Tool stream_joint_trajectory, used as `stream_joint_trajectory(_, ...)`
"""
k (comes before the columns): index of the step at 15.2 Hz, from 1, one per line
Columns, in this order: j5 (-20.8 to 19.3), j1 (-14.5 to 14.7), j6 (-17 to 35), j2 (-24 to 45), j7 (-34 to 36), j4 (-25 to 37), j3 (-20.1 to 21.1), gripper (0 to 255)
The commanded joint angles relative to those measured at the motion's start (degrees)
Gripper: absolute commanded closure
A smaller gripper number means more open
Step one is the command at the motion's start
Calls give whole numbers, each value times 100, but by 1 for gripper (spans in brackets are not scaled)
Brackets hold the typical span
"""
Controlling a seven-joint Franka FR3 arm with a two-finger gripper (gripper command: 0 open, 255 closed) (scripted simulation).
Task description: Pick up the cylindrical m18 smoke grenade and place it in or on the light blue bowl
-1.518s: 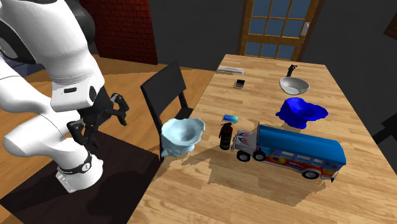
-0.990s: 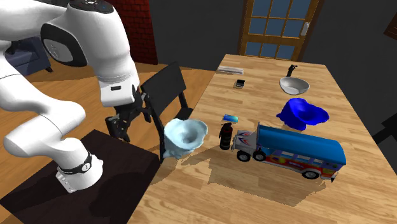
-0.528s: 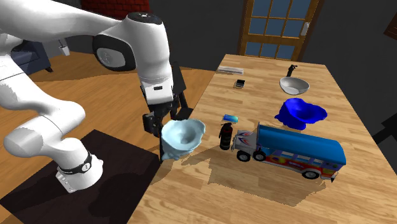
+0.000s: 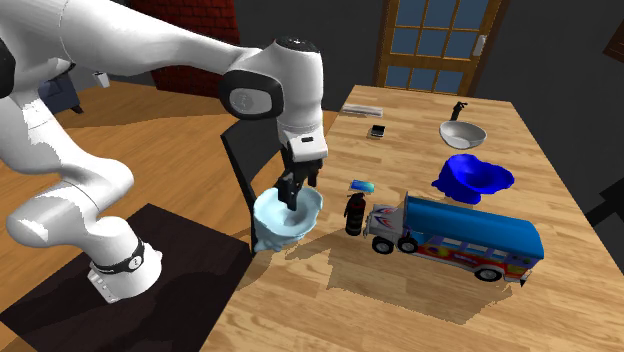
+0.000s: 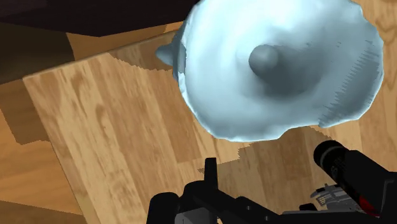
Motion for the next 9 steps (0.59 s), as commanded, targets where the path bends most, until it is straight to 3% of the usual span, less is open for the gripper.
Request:
stream_joint_trajectory(1, -190, 63, 54, 454, 274, 375, 121, 0)
stream_joint_trajectory(9, -1085, 623, -104, 2356, 1255, 2242, 309, 0)
